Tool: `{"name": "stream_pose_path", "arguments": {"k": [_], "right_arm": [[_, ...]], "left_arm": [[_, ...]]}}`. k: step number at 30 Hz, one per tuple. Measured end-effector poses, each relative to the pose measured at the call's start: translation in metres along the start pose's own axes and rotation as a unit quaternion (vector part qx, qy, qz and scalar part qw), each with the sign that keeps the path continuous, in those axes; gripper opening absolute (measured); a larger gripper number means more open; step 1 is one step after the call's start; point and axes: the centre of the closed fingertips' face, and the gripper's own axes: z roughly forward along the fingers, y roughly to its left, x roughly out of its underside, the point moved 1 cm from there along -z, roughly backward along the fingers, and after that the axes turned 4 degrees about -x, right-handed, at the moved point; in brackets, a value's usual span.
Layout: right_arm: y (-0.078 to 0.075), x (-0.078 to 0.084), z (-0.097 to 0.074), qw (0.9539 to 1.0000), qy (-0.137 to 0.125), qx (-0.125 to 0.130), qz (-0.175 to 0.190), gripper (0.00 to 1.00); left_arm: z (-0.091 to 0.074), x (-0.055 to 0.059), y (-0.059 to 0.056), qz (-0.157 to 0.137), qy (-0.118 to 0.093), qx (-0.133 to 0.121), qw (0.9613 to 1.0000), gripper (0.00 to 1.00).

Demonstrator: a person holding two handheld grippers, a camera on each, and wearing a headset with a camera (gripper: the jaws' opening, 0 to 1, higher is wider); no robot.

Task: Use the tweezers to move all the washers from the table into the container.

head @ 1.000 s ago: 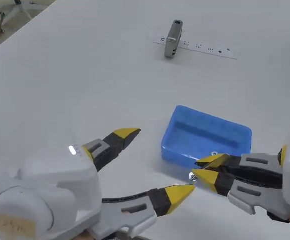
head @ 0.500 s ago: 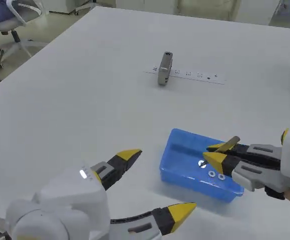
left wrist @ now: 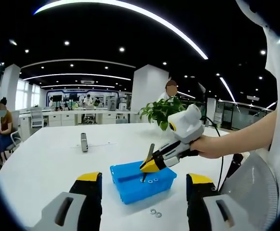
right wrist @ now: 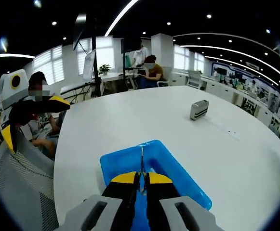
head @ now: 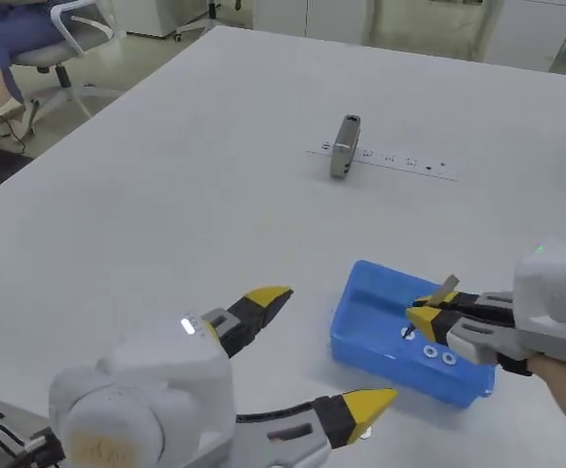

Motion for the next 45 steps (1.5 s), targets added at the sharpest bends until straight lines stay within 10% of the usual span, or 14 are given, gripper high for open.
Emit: {"name": "stream_pose_path", "arguments": {"k": [23, 45], "right_arm": [[0.002, 0.018, 0.01, 0.9996, 0.026, -0.008, -0.004, 0.03], [0.024, -0.025, -0.032, 0.9983, -0.058, 0.0, -0.009, 0.03]], "left_arm": [[-0.001, 0.003, 0.006, -0.005, 0.008, -0.015, 0.9998, 0.71], [-0.002, 0.003, 0.004, -0.005, 0.01, -0.009, 0.9999, 0.7]]}}
